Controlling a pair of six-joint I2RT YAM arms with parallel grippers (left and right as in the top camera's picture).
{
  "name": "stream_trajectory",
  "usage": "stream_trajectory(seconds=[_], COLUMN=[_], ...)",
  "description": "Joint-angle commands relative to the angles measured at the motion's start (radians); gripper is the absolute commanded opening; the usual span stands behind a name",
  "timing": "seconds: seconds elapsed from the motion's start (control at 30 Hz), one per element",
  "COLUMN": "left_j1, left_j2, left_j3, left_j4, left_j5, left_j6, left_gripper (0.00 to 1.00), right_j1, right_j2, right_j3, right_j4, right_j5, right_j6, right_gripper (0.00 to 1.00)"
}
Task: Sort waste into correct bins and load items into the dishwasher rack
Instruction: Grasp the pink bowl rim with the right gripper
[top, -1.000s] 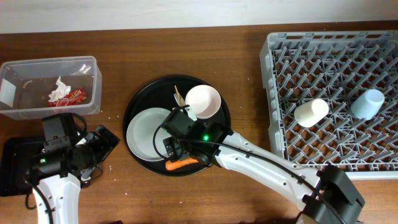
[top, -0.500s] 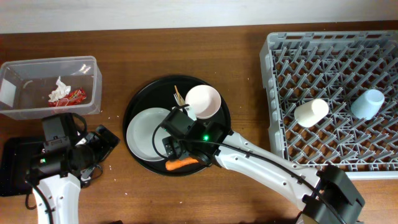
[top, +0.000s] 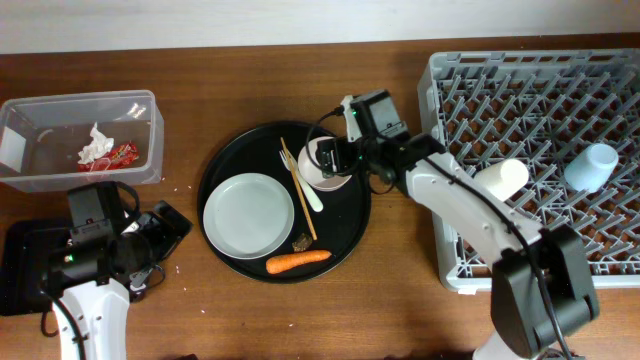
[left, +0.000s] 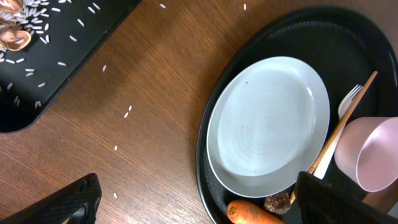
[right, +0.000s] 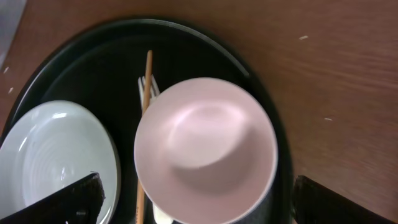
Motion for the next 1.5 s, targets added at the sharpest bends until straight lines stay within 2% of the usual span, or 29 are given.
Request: stream_trajectory(seconds=[0.0,0.17,0.3,0.47,0.53,0.63,0.77,1.03,1.27,1.47], left_j1=[0.006,0.006,0.006,0.006,0.006,0.006,0.006,0.006,0.006,0.006], left_j2=[-0.004,-0.004,-0.004,-0.004,-0.004,-0.004,-0.004,-0.004,-0.004,-0.004], left_j3=[0.001,0.001,0.001,0.001,0.001,0.001,0.001,0.001,0.001,0.001], left_j4=[0.002,0.001,0.002,0.001,0.002,0.001,0.002,0.002,0.002,0.002], left_j5=[0.007,0.006,0.006,0.007,0.006,0.006,0.007,0.006,0.007,0.007], left_j6=[-0.006,-0.006,-0.006,-0.006,-0.006,-0.006,-0.006,-0.006,-0.006,-0.006], left_gripper=[0.99,0.99,0.99,0.99,0.99,0.99,0.99,0.99,0.99,0.99], right_j1=[0.041,0.126,0.135,0.135,0.135,0.135,0.146,0.237,0.237,0.237], right_j2=[0.064,0.092,0.126,0.178,0.184,0.185,0.185,0.185,0.185,0.201], right_j3=[-0.002,-0.002,-0.002,-0.002,-0.002,-0.002,-0.002,-0.002,-0.002,-0.002], right_j4=[0.032,0.058,0.051,0.053,0.051,0.051,0.043,0.039,0.039,0.04], right_j5=[-0.13,0.031,0.109,0.126,0.125,0.129,0.194,0.357,0.361,0.361], right_j6=[-0.08,-0.098,-0.097,-0.097,-0.097,-0.097,-0.097,-0.097,-0.093,-0.086], right_gripper=[0.98,0.98,0.96,0.92,0.88,0.75,0.71,0.71,0.52,0.51])
